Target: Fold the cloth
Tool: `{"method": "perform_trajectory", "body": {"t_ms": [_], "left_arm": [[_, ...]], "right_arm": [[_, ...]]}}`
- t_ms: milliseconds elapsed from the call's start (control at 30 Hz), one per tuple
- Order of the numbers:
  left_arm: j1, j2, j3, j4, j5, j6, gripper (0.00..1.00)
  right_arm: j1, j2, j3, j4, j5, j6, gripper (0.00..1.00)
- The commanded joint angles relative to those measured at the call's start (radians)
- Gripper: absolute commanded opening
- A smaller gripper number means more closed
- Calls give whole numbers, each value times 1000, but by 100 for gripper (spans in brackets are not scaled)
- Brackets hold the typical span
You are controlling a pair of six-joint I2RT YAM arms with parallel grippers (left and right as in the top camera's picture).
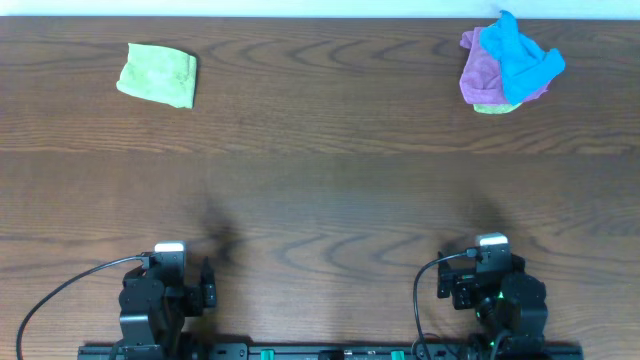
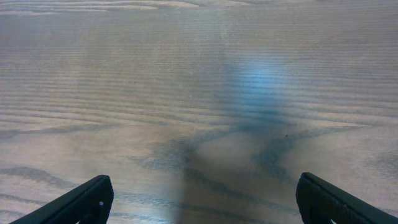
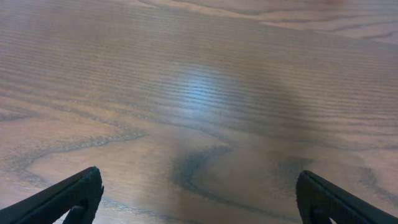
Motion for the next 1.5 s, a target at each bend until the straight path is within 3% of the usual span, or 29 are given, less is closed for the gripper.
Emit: {"method": "perform_trajectory", "body": {"t_ms": [0,1200,1333,1467], "left_arm": [[6,-7,-8,-60,19,21,95],[6,-7,-8,-60,19,21,95],[6,-7,-8,-60,19,21,96],[6,-7,-8,-60,19,21,95]], "right_arm": [[-9,-11,-11,0,6,-13,99],[-9,-5,-10,11,2,-1,99],[-18,117,58,91,3,114,99],[-52,358,257,96,2,185,99]]}}
